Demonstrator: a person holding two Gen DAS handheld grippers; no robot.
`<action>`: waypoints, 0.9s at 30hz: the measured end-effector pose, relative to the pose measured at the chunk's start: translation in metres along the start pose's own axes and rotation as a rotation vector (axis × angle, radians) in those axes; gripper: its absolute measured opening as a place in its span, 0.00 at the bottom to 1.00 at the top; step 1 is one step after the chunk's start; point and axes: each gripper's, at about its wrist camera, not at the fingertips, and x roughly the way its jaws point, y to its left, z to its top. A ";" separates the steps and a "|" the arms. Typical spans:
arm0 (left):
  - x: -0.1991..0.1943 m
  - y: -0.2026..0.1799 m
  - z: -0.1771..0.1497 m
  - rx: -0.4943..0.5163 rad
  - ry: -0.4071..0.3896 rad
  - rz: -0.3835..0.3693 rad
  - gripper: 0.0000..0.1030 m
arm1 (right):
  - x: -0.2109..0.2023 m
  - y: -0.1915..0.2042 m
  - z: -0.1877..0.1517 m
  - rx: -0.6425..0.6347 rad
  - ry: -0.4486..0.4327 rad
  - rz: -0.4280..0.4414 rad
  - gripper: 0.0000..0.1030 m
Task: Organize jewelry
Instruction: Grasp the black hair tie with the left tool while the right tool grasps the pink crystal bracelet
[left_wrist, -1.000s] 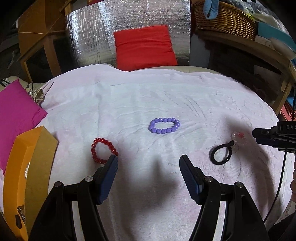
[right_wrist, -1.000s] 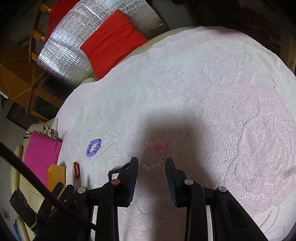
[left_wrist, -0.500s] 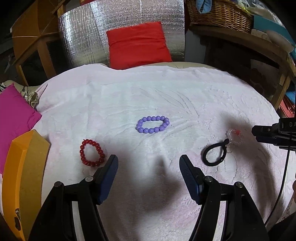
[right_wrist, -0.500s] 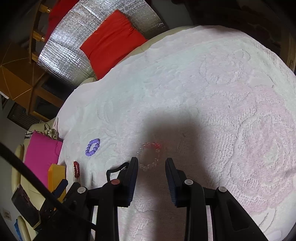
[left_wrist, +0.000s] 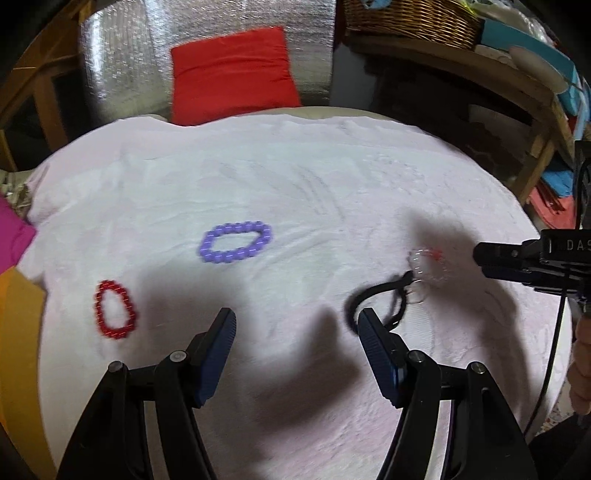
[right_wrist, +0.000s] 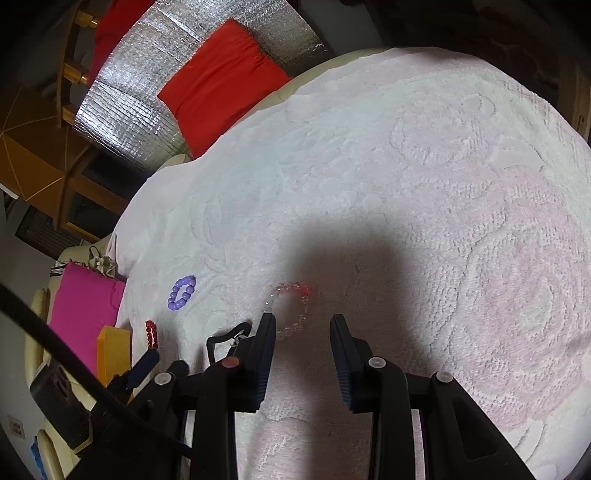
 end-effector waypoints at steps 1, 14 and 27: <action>0.002 -0.002 0.001 0.001 0.000 -0.019 0.67 | 0.000 0.000 0.000 0.001 0.001 0.000 0.33; 0.026 -0.036 0.008 0.104 0.016 -0.180 0.32 | 0.000 -0.005 0.002 0.014 0.001 0.003 0.33; 0.009 -0.022 0.001 0.095 0.004 -0.188 0.08 | 0.028 0.012 0.006 -0.013 0.004 -0.052 0.33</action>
